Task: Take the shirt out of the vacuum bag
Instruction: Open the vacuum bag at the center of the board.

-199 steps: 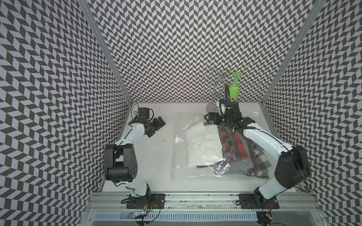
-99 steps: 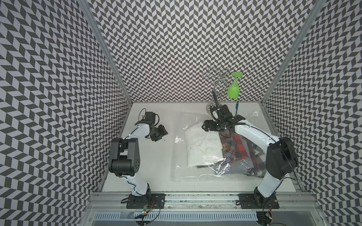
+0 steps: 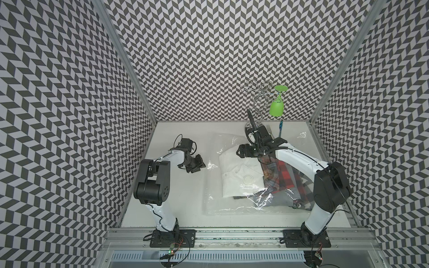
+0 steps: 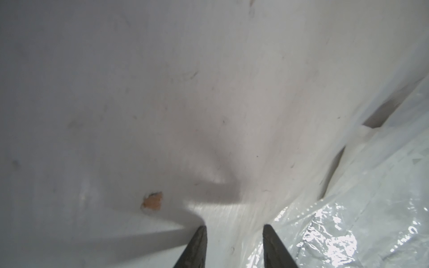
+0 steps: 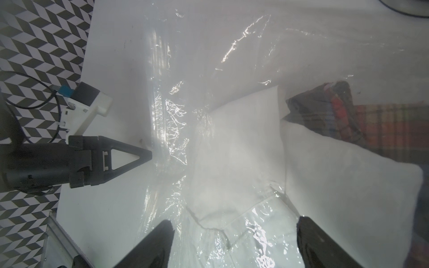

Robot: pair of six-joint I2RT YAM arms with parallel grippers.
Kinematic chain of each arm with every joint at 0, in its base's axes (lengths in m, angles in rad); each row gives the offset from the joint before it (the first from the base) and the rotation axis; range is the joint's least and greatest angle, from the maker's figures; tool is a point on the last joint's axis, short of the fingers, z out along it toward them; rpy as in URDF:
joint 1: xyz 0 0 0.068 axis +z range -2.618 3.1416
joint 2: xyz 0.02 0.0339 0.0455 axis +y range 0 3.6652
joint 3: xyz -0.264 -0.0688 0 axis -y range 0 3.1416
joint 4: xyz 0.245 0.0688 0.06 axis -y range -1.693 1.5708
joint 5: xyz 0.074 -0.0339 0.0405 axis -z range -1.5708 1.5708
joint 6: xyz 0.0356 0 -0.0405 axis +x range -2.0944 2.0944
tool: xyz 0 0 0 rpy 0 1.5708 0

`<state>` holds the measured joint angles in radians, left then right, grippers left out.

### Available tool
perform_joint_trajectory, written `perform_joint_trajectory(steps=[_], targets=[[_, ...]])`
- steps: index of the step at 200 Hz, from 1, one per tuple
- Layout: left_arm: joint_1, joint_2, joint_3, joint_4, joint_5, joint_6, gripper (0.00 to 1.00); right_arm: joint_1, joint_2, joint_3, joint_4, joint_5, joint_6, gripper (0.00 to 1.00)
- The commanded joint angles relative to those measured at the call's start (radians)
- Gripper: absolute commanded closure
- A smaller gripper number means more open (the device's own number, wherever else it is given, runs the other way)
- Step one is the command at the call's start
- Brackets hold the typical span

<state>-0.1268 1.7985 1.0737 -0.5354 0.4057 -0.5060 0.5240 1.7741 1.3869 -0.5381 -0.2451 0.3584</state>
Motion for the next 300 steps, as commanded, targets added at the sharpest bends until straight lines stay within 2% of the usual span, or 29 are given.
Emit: perform_joint_trajectory(steps=[1, 77, 143, 192, 213, 265, 300], targets=[[-0.020, 0.016, -0.008, 0.036, 0.022, 0.024, 0.56, 0.009, 0.021, 0.013, 0.042, -0.020, -0.005, 0.15], [-0.073, 0.059, -0.005, 0.056, 0.024, 0.029, 0.53, 0.022, 0.053, 0.036, 0.054, -0.043, 0.014, 0.15], [-0.096, -0.037, -0.012, 0.106, 0.152, 0.020, 0.52, 0.029, 0.150, 0.170, 0.055, -0.112, 0.031, 0.16], [-0.097, -0.118, -0.027, 0.112, 0.248, 0.020, 0.52, 0.038, 0.201, 0.220, 0.059, -0.280, 0.031, 0.17], [-0.097, -0.151, -0.045, 0.116, 0.285, 0.028, 0.51, 0.046, 0.203, 0.201, 0.050, -0.344, 0.026, 0.19], [-0.102, -0.190, -0.136, 0.105, 0.272, 0.041, 0.51, 0.050, 0.138, 0.065, 0.080, -0.325, 0.057, 0.19], [-0.116, -0.212, -0.182, 0.134, 0.289, 0.020, 0.51, 0.050, 0.067, -0.051, 0.134, -0.382, 0.062, 0.23]])
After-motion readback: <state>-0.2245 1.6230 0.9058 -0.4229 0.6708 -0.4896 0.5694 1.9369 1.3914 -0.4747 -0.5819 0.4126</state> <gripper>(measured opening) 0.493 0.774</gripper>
